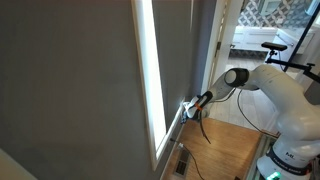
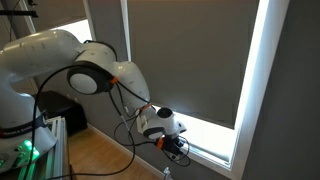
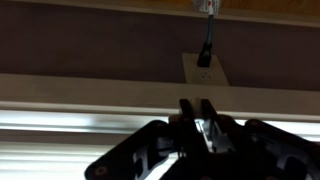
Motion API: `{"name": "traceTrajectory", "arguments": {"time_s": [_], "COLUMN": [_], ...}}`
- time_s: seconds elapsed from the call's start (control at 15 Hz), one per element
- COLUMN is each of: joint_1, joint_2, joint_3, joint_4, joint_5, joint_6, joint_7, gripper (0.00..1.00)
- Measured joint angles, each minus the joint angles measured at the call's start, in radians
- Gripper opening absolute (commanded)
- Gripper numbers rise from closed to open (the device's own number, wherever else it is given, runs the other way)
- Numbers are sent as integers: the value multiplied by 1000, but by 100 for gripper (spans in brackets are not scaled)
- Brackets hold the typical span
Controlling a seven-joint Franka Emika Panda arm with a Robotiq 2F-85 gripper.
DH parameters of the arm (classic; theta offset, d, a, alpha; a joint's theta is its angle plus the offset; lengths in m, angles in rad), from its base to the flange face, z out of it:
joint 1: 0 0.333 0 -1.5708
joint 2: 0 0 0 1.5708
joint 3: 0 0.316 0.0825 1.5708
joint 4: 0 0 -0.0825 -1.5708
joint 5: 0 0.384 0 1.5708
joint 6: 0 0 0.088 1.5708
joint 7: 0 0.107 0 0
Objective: Pull the blinds downwards
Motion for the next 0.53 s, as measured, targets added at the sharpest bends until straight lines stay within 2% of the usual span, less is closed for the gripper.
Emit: {"name": "traceTrajectory", "arguments": {"time_s": [0.53], "joint_1": [10], "joint_2": [146], "joint_3": [0], "joint_4": [194], "joint_5": [-1], "joint_6": [-101], "joint_7": [-16], "gripper": [4]}}
